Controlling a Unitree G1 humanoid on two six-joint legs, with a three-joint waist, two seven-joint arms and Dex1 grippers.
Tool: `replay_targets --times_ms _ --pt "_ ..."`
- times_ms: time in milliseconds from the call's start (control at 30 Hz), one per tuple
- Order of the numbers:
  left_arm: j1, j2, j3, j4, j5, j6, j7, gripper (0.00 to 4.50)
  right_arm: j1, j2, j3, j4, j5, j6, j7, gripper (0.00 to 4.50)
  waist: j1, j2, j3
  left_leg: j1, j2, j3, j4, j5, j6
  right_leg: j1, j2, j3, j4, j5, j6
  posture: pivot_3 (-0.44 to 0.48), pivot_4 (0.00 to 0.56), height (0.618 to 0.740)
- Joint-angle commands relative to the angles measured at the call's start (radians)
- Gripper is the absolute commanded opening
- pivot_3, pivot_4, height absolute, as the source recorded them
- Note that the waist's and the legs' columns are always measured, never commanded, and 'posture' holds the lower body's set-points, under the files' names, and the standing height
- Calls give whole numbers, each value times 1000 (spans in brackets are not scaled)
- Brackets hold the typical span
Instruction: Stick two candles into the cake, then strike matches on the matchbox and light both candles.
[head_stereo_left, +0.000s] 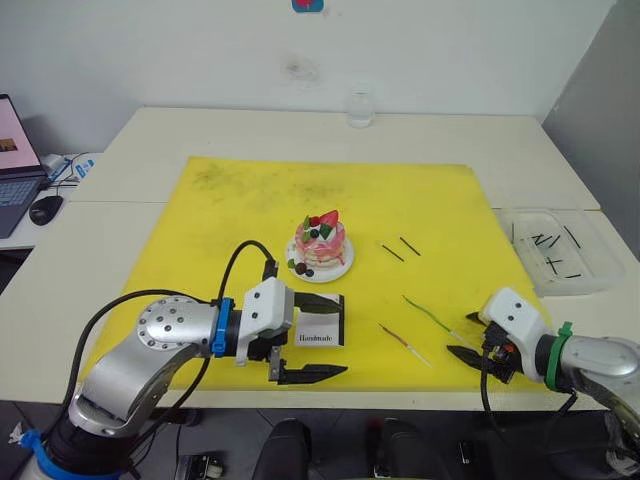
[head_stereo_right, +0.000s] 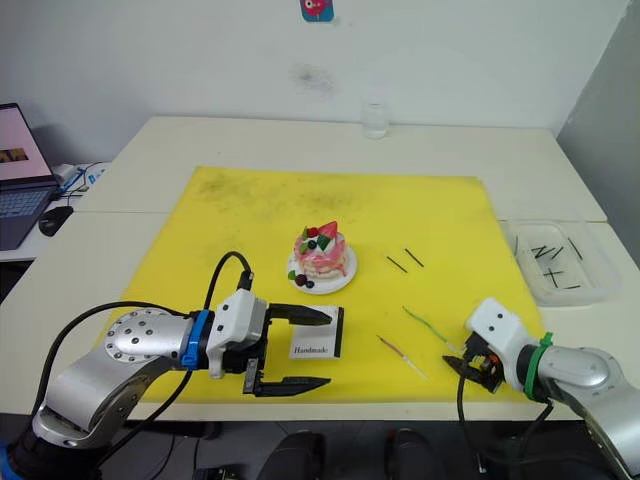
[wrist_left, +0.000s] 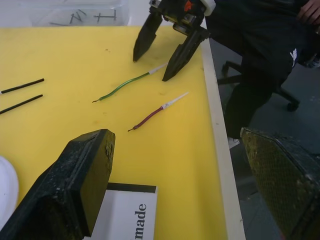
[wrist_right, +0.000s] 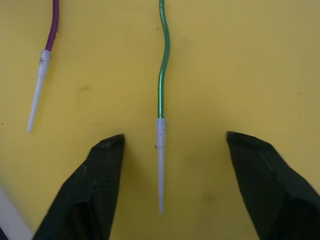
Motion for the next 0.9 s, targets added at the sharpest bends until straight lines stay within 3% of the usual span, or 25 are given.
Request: replay_targets --times_ms 33,233,400,667,900 --pt "-18 -5 0 -28 -12 6 12 4500 1 3 -20 -28 -7 19 -17 2101 0 0 0 0 0 0 0 0 0 0 0 0 0 0 0 0 150 740" --pt "-36 -9 -3 -35 -20 29 20 4500 -2 5 -41 -43 9 56 -10 42 0 0 0 0 0 0 0 0 0 0 0 0 0 0 0 0 150 740" --pt "-42 -11 -3 -35 -21 35 22 4500 1 13 -78 -60 29 86 -6 42 0 0 0 0 0 0 0 0 0 0 0 0 0 0 0 0 150 740" --pt "-44 -13 -3 -40 -35 51 16 4500 84 -20 -260 -30 40 86 43 42 1 0 0 0 0 0 0 0 0 0 0 0 0 0 1 0 150 740" --pt "-59 -19 -21 -45 -46 57 6 4500 78 -13 -260 66 54 86 58 42 -2 0 0 0 -1 0 0 0 0 0 0 0 0 0 0 0 150 740"
